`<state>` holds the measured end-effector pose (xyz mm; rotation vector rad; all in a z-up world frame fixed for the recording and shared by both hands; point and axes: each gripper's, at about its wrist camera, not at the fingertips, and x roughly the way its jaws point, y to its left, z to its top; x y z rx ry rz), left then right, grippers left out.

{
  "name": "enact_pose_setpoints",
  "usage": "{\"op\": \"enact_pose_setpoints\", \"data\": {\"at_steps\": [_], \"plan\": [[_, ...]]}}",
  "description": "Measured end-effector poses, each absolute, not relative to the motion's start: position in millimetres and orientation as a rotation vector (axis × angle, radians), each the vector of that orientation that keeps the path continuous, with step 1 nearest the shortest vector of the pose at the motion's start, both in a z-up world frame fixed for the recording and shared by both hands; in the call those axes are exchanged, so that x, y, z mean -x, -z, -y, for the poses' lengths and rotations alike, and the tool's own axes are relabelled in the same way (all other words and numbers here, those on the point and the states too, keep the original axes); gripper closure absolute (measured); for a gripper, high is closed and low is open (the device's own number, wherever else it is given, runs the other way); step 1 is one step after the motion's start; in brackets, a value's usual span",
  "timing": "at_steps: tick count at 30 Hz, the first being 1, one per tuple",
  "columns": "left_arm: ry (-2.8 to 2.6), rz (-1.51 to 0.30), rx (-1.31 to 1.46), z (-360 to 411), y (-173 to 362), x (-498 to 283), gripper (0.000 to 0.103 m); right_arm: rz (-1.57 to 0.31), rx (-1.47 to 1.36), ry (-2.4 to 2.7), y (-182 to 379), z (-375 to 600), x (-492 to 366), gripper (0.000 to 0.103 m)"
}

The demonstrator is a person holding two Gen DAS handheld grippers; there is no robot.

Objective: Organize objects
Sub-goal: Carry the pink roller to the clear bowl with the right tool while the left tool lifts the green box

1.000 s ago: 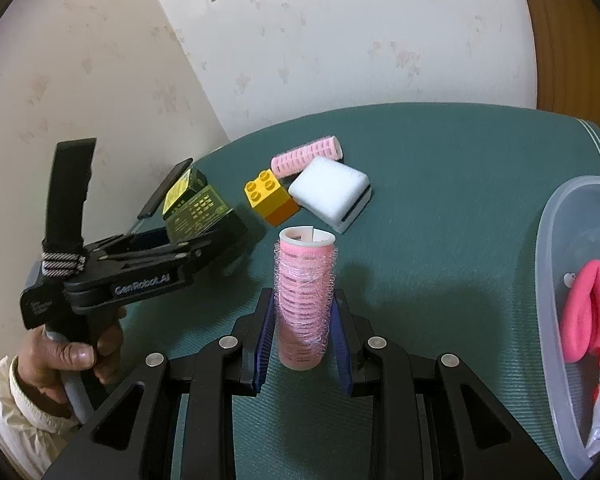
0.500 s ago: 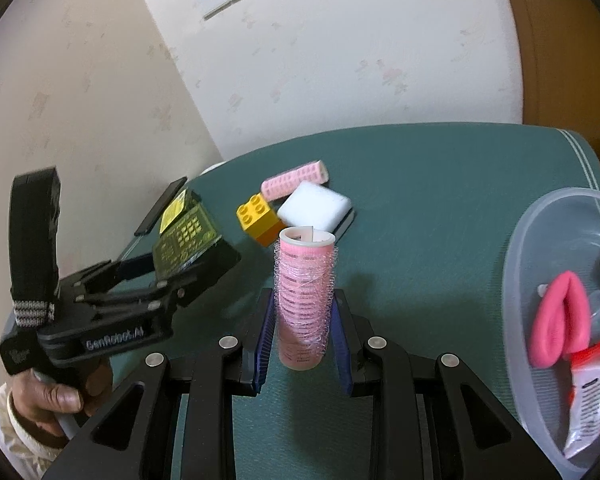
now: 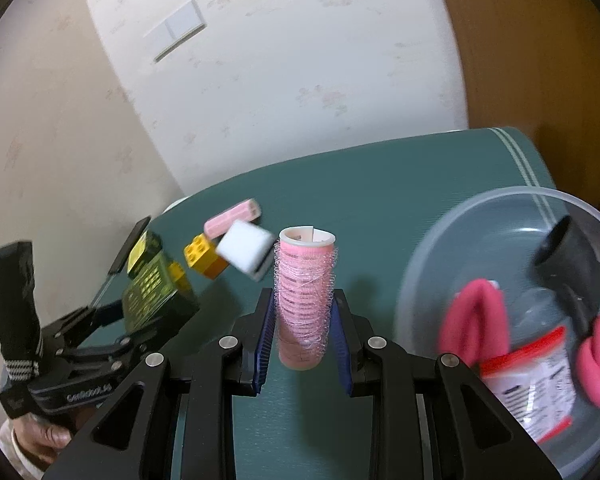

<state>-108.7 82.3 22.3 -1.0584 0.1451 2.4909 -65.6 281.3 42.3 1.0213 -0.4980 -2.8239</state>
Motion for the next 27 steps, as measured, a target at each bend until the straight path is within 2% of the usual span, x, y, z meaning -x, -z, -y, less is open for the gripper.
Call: {"op": "enact_pose_setpoints", "data": {"at_steps": [19, 27], "plan": [[-2.436, -0.174, 1.037, -106.3, -26.2, 90.0, 0.020, 0.660, -1.008, 3.007, -44.0, -357.0, 46.7, 0.075], [-2.416, -0.182, 1.043, -114.0, -24.0, 86.3, 0.020, 0.667, -1.089, 3.040, -37.0, -372.6, 48.9, 0.075]]}}
